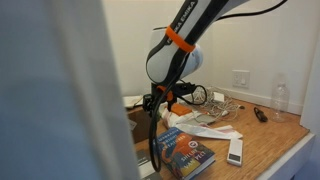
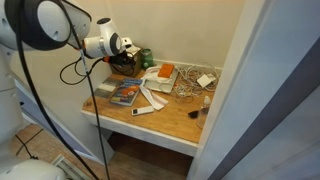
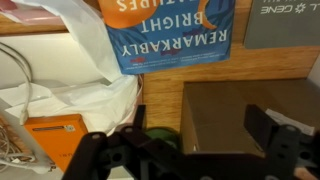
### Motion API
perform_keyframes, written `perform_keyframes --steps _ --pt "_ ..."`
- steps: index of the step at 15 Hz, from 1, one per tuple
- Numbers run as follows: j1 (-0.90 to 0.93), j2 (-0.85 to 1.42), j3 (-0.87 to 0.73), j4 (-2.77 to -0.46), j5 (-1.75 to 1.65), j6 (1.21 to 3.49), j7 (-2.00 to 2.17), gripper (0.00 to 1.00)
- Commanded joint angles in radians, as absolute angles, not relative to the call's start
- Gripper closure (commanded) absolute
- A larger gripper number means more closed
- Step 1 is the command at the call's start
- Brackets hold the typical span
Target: Slide the book forward on the surface
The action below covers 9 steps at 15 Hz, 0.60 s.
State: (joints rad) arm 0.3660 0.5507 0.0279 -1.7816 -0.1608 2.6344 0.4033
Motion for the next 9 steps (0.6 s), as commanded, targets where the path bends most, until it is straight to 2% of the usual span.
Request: perform_keyframes --steps 1,9 --pt "0.433 0.664 -0.038 -1.66 -0.204 2.659 0.48 0.0" --pt "0.428 0.782 -0.026 -1.576 -0.172 2.681 0.387 0.0"
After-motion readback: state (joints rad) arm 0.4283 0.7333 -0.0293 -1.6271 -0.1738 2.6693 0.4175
